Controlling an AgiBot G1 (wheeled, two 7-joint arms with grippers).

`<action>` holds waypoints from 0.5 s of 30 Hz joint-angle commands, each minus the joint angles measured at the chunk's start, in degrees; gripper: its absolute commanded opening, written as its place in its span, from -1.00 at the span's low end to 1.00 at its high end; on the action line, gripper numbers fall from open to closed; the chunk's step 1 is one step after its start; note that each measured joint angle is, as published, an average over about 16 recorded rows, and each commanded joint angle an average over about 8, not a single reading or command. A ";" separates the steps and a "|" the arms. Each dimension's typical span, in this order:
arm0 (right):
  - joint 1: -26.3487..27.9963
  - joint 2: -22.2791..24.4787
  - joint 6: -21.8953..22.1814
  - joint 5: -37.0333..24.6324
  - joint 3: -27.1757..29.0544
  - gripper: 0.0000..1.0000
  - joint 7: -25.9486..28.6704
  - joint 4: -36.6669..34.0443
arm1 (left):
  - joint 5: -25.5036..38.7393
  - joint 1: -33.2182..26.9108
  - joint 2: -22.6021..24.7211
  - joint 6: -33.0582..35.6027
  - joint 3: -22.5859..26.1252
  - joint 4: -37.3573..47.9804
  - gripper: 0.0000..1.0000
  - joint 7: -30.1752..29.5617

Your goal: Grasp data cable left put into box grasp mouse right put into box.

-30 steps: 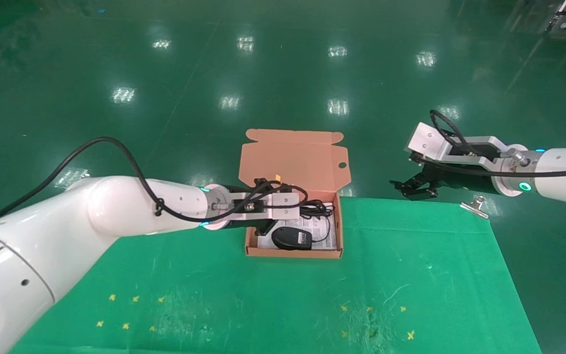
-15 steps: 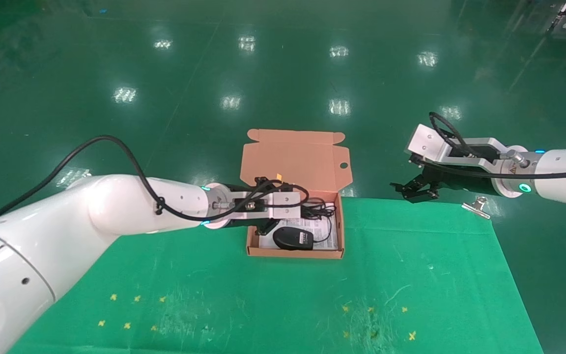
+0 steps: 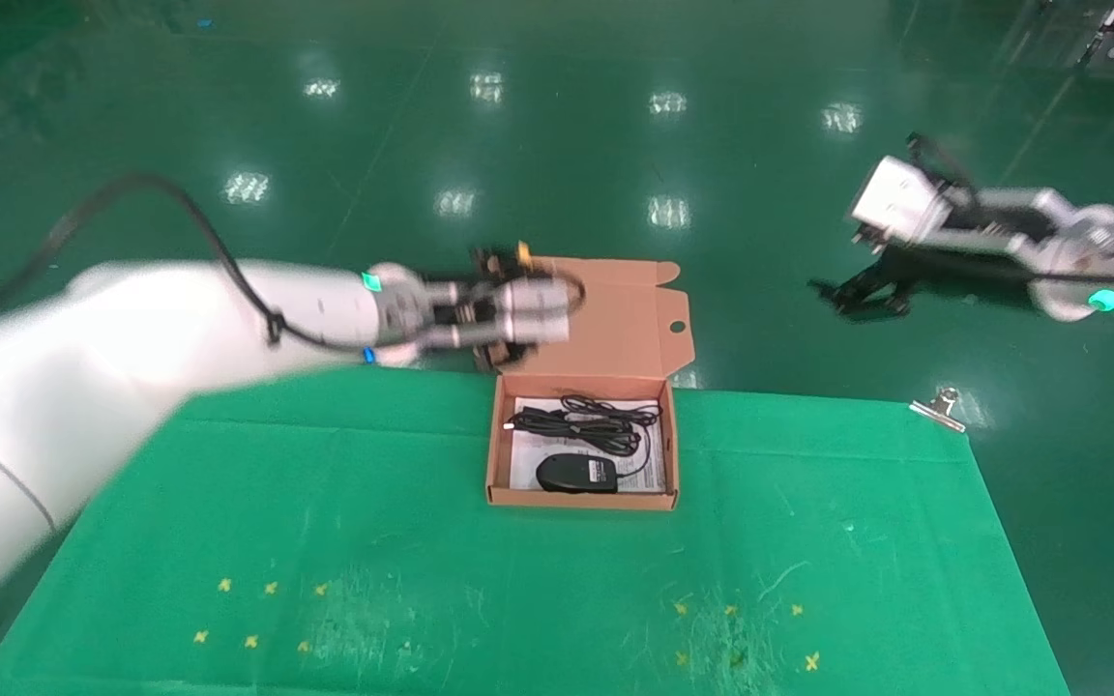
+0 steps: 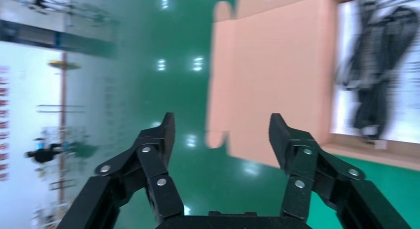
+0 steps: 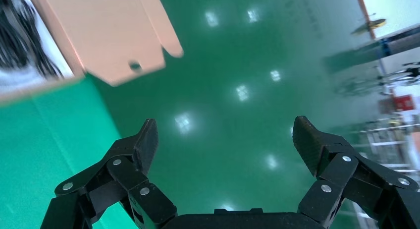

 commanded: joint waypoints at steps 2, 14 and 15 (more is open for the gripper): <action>0.86 1.57 -0.08 -1.27 -0.20 1.00 0.15 1.55 | 1.43 -1.84 0.35 -1.41 0.31 0.79 1.00 -0.30; -3.85 3.78 -6.03 4.77 4.08 1.00 0.83 5.60 | -6.87 3.40 -5.68 6.50 -7.60 -4.39 1.00 -1.90; -4.42 3.95 -6.66 5.58 4.62 1.00 0.89 5.98 | -7.74 4.00 -6.32 7.36 -8.41 -4.97 1.00 -2.03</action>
